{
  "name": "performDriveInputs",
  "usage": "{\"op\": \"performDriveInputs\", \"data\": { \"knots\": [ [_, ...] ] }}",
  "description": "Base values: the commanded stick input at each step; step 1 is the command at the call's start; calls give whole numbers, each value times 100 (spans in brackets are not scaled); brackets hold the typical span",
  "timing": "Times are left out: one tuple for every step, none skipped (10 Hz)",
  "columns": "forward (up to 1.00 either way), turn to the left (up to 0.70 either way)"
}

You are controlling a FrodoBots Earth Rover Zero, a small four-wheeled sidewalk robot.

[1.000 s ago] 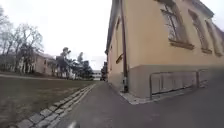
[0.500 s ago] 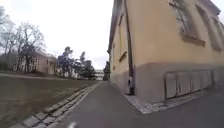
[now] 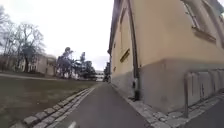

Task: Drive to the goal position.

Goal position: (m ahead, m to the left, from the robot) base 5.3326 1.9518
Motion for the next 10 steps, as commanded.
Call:
{"op": "performDriveInputs", "data": {
  "knots": [
    [100,0],
    [100,8],
    [100,37],
    [100,9],
    [100,0],
    [100,0],
    [100,0],
    [100,0],
    [100,0],
    [100,0]
  ]
}}
